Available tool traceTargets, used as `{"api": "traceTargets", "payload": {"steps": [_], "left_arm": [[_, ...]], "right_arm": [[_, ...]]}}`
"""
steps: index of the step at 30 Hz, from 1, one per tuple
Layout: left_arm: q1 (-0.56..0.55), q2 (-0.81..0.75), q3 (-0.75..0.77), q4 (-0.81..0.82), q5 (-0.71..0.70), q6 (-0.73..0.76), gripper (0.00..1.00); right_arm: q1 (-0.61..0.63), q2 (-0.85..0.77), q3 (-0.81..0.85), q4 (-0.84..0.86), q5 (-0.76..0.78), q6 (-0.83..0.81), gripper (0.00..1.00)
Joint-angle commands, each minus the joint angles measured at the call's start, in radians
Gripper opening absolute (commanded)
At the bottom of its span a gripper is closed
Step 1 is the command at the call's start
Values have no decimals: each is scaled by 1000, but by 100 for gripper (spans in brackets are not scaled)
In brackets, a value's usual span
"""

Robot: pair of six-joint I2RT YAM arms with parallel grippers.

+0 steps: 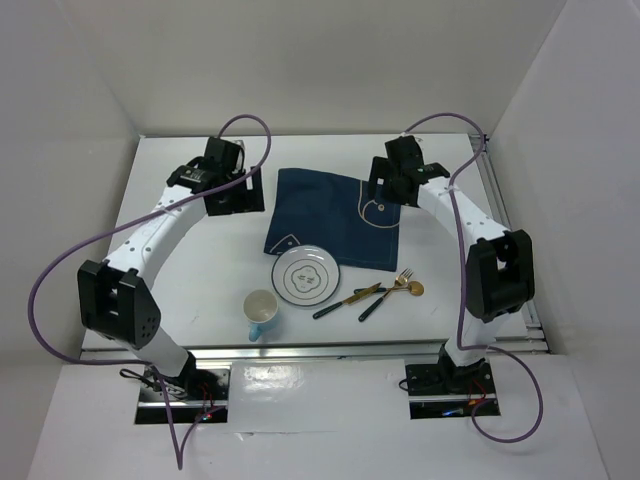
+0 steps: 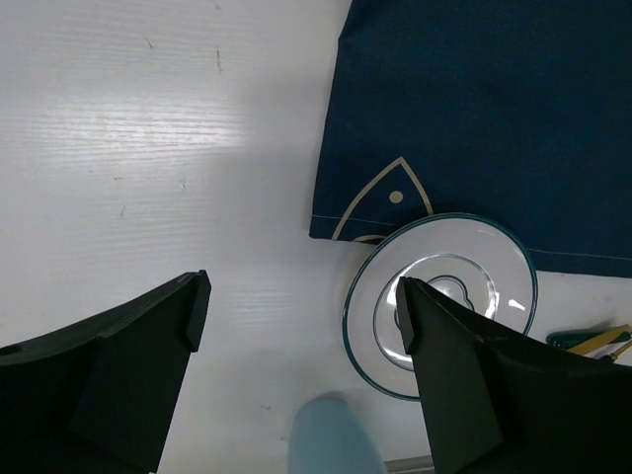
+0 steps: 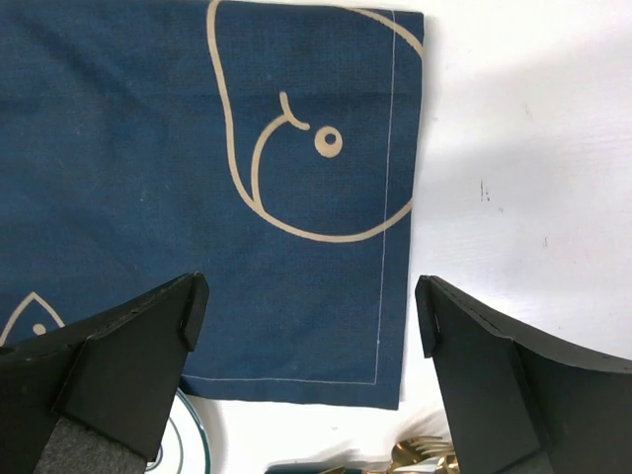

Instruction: Set the dinner table for one person

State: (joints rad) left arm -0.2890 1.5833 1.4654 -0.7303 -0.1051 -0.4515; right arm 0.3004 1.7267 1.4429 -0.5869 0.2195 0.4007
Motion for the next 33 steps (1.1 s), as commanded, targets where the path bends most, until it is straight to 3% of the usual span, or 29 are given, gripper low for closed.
{"api": "traceTargets", "payload": {"steps": [1, 6, 14, 23, 31, 33], "left_arm": [[-1, 12, 12, -6, 53, 0, 95], [-1, 3, 1, -6, 62, 0, 95], [22, 3, -56, 49, 146, -53, 81], [74, 191, -102, 147, 358, -111, 78], [74, 329, -111, 197, 383, -141, 76], [74, 366, -102, 206, 383, -141, 69]], "right_arm": [[-7, -64, -30, 6, -9, 7, 100], [-7, -87, -53, 16, -29, 7, 100], [-7, -162, -76, 27, -39, -2, 100], [-7, -145, -29, -33, -48, -11, 100], [-7, -145, -38, -33, -48, -2, 100], [-7, -145, -38, -33, -48, -2, 100]]}}
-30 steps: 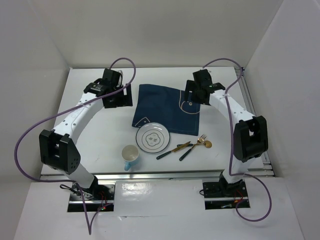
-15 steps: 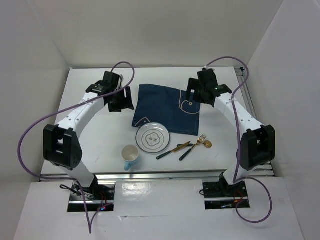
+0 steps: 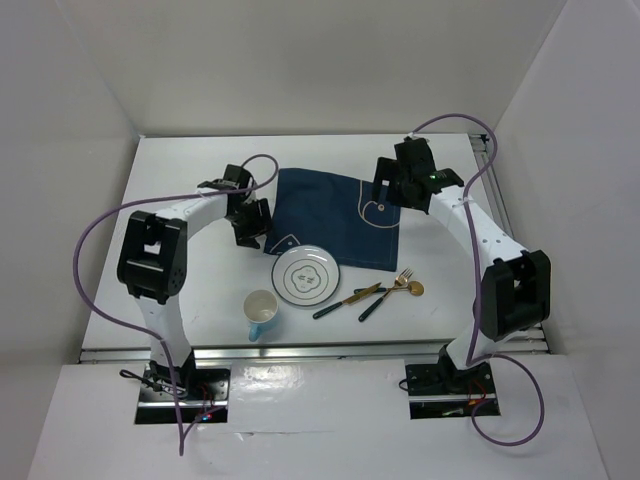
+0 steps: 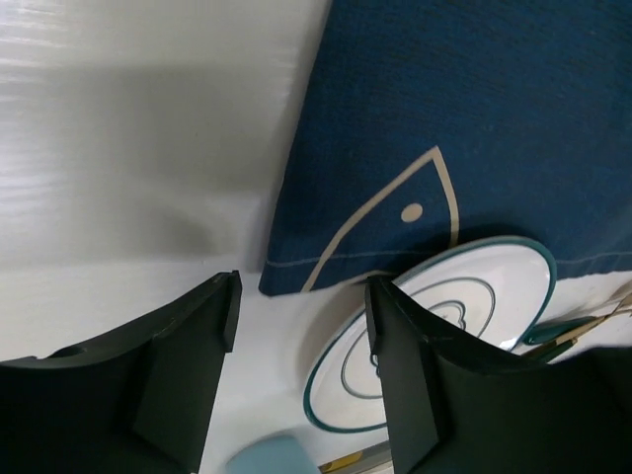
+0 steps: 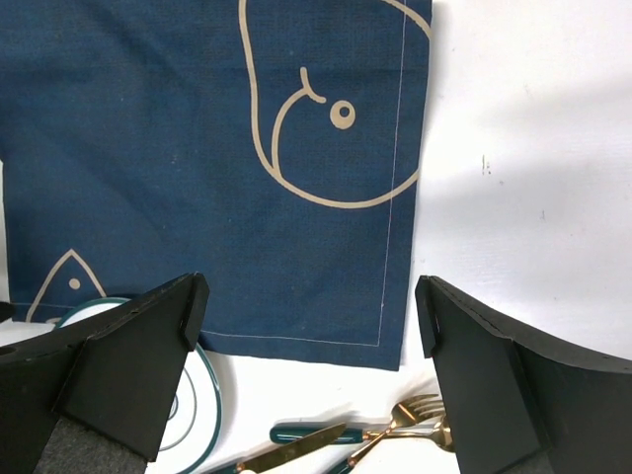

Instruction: Set the dinner table for one person

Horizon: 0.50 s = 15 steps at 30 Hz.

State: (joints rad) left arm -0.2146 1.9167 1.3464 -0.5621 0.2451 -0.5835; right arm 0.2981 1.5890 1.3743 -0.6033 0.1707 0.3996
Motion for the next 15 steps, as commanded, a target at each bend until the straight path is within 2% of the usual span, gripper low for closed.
{"api": "traceTargets", "payload": {"steps": [1, 6, 7, 11, 12, 13, 14, 15], "left_arm": [[0, 44, 17, 37, 33, 2, 69], [-20, 79, 28, 37, 33, 2, 65], [-20, 93, 28, 37, 33, 2, 61], [-29, 105, 59, 28, 57, 2, 32], [-29, 114, 71, 19, 57, 2, 14], [-29, 114, 86, 19, 66, 13, 4], [-29, 123, 143, -4, 83, 13, 0], [-29, 142, 217, -49, 109, 28, 0]], "right_arm": [[-5, 5, 31, -16, 1, -1, 100], [-5, 45, 68, -38, 10, 18, 100], [-5, 55, 78, -38, 10, 18, 100], [-5, 66, 98, -49, 10, 27, 100], [-5, 66, 98, -49, 10, 27, 100], [-5, 66, 98, -49, 19, 27, 100], [-5, 66, 111, -49, 20, 27, 100], [-5, 66, 111, -59, 20, 27, 100]]}}
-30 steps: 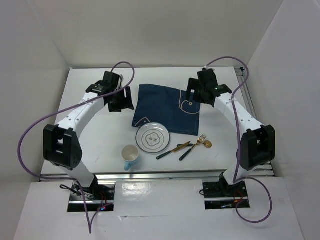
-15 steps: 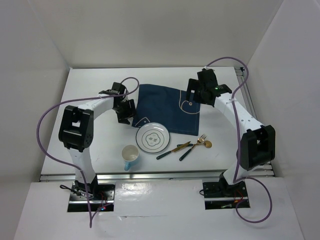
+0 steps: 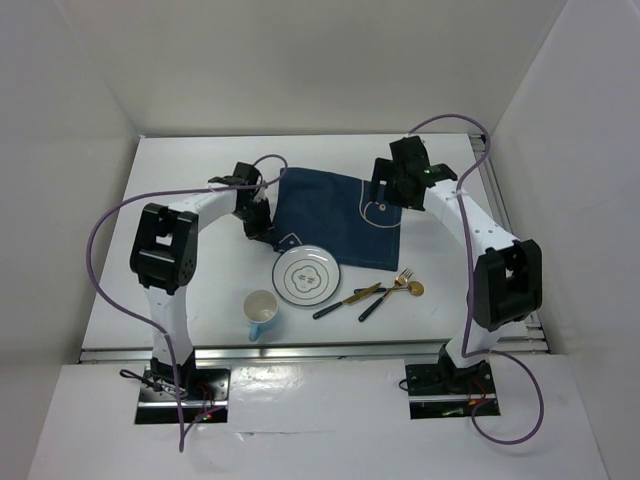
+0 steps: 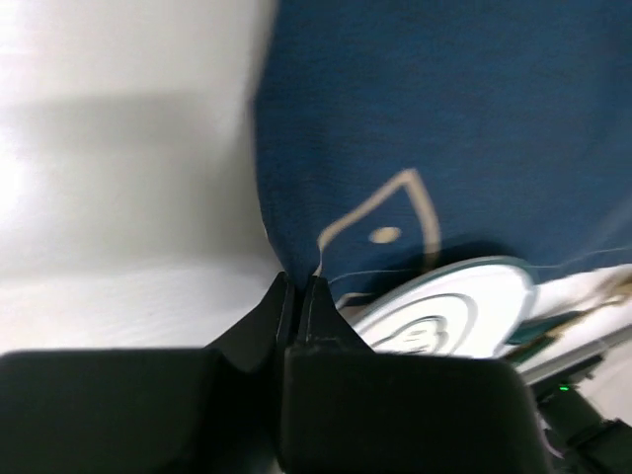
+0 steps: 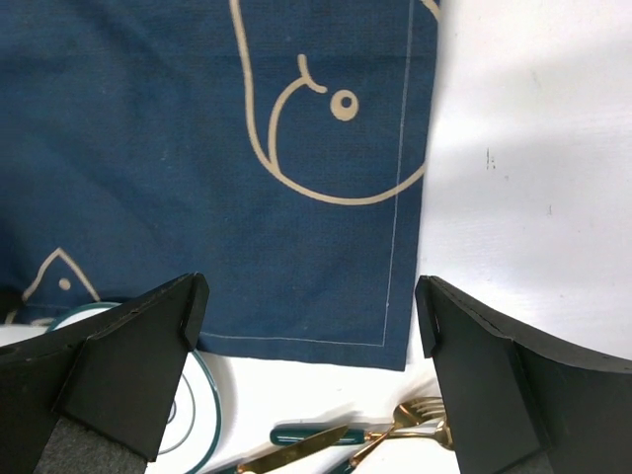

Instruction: Set the dinner table for one person

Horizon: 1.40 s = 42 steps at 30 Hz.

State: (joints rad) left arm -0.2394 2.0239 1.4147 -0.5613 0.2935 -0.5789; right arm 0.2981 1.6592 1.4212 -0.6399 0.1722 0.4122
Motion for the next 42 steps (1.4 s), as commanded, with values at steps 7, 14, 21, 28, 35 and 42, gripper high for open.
{"api": "traceTargets", "payload": {"steps": [7, 14, 21, 28, 35, 42], "left_arm": [[-5, 58, 444, -121, 182, 39, 0], [-5, 69, 624, 24, 372, -67, 0], [-49, 50, 717, 97, 424, -131, 0], [-49, 30, 727, 86, 406, -141, 0], [-49, 21, 727, 77, 406, -141, 0], [-49, 12, 736, 77, 405, -141, 0]], "right_arm": [[-5, -28, 65, -44, 38, -16, 100], [-14, -64, 97, -44, -11, -93, 100], [2, -127, 98, 29, -341, -258, 95], [107, -185, -85, 126, -398, -385, 94], [119, -210, -211, 181, -333, -414, 99], [128, -142, -280, 304, -307, -400, 80]]}}
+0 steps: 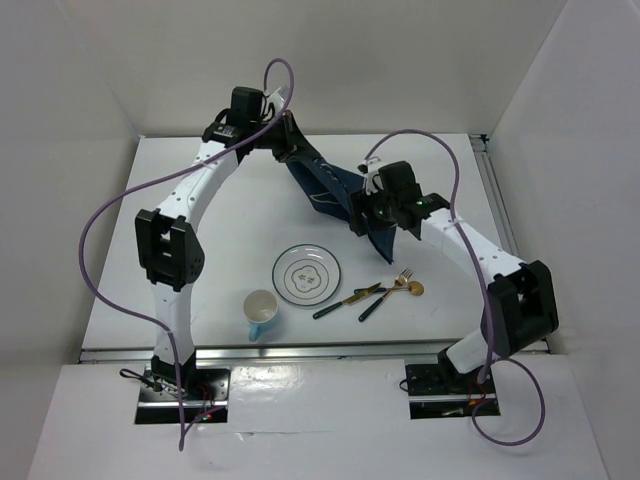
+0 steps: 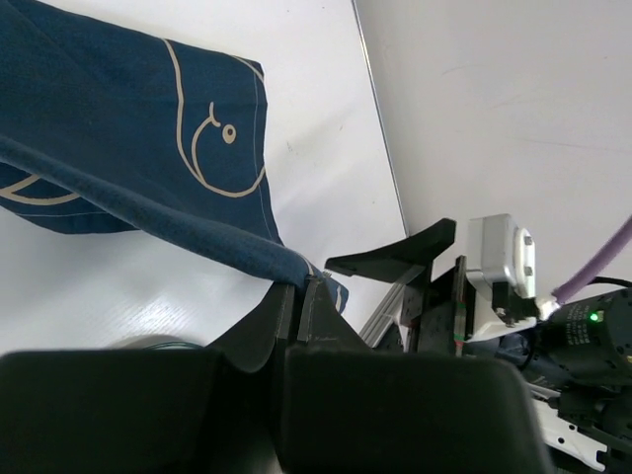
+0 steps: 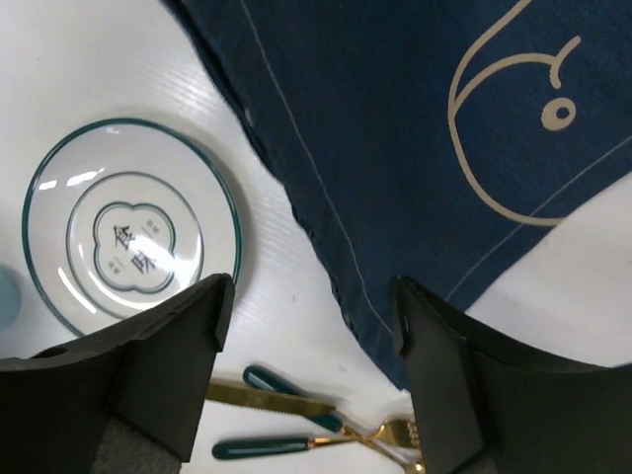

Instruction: Set the dinner table for one person

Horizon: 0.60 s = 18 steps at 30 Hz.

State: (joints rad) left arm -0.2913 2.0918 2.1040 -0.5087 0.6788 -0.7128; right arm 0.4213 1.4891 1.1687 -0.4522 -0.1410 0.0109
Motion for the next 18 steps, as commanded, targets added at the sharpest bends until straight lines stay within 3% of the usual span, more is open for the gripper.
{"api": "traceTargets", "payload": {"steps": [1, 6, 9, 11, 18], "left_arm": [[3, -56, 47, 24, 19, -7, 0], [3, -56, 65, 15, 19, -7, 0], [3, -65, 65, 27, 31, -28, 0], [3, -76, 65, 36, 42, -28, 0], [84, -147, 132, 36, 71, -59, 0]], "right_arm": [[5, 39, -27, 130, 6, 11, 74], [14, 83, -37, 152, 53, 53, 33], [14, 83, -3, 152, 127, 63, 20], [14, 83, 31, 115, 141, 63, 0], [14, 13, 264, 14, 184, 21, 0]]}}
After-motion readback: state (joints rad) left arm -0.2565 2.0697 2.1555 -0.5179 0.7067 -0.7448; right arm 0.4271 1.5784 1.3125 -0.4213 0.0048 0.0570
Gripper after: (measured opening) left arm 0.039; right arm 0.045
